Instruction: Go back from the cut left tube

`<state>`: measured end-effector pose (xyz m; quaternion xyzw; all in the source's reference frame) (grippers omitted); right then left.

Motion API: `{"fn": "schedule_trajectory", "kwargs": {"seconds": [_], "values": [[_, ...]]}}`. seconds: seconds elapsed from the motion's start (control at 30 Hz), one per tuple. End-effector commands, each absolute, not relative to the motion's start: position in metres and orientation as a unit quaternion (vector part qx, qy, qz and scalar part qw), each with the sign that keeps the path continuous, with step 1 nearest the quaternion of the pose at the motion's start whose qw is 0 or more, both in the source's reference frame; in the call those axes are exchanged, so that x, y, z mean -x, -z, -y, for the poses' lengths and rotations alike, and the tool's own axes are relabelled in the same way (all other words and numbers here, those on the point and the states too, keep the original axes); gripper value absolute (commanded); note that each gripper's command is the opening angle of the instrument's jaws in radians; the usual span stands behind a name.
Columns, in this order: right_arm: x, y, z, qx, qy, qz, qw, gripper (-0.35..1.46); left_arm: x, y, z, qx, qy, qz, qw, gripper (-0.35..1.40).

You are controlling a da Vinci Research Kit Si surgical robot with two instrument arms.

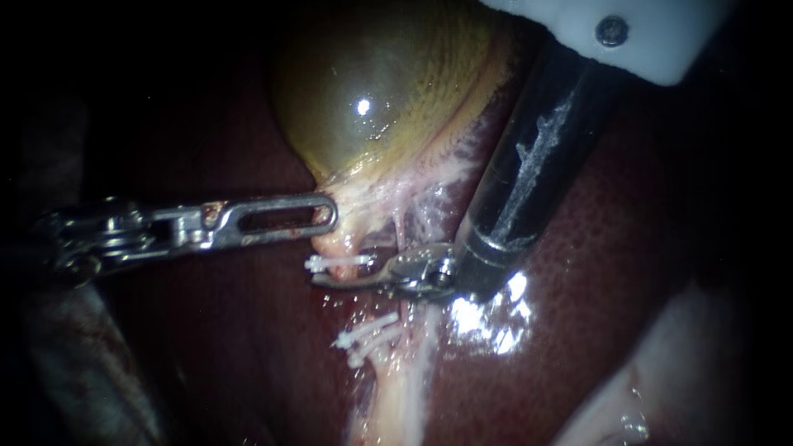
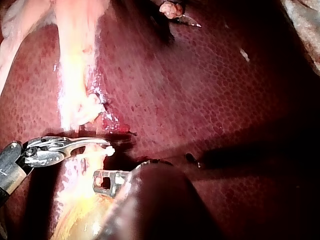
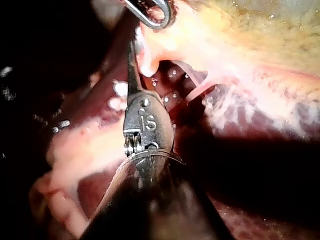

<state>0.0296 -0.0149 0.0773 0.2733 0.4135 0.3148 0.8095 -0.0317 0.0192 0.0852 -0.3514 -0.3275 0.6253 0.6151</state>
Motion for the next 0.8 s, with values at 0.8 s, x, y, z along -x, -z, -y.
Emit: {"fn": "schedule_trajectory", "kwargs": {"seconds": [0.8], "values": [[-0.0263,-0.0766,0.0168,-0.213,-0.243,-0.445,0.835,1.3,0.0314,-0.0854,-0.0193,0.351,-0.626,0.328,0.614,-0.35]]}}
